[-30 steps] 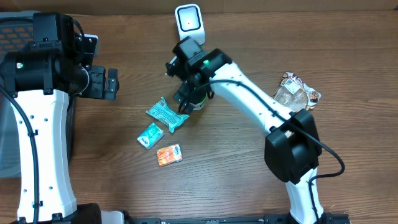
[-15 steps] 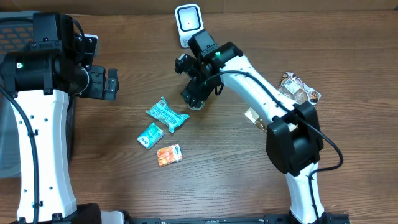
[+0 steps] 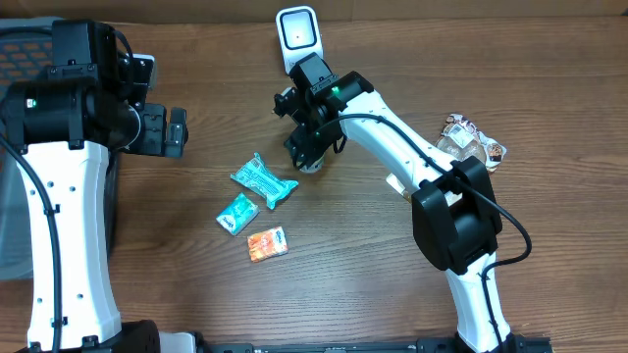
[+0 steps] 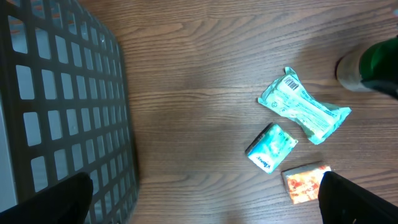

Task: Scan the item barcode
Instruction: 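Lift the jar with the right gripper toward the scanner, then tilt the jar's label under the scanner with the right gripper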

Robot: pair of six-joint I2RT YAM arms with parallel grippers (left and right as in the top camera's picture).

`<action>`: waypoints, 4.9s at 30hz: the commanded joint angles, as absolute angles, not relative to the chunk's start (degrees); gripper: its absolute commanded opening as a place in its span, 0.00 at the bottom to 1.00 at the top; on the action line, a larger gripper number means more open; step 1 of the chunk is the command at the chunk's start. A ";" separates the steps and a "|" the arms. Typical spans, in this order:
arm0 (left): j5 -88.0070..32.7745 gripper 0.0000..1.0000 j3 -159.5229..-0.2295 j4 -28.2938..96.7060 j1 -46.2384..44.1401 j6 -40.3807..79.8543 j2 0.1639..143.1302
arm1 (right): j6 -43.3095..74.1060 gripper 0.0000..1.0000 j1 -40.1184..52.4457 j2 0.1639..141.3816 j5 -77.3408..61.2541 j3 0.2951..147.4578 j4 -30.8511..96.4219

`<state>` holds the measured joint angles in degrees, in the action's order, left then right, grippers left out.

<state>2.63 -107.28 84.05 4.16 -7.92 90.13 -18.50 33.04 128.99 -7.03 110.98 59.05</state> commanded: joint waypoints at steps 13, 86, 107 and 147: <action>2.76 0.99 -107.74 83.99 4.10 -8.56 90.32 | 17.69 0.57 32.91 129.29 0.58 110.85 60.49; 2.74 1.00 -107.74 83.99 4.10 -8.56 90.32 | 6.04 0.38 20.21 129.23 -56.84 134.78 81.54; 2.76 1.00 -107.74 83.99 4.10 -8.56 90.32 | 5.82 0.34 11.92 129.23 -64.73 134.76 77.49; 2.76 0.99 -107.74 83.99 4.10 -8.56 90.32 | -37.04 0.26 29.10 142.23 18.00 132.20 15.88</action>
<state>2.63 -107.28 84.07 4.16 -7.94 90.13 -26.00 29.32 140.42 17.06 131.94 18.85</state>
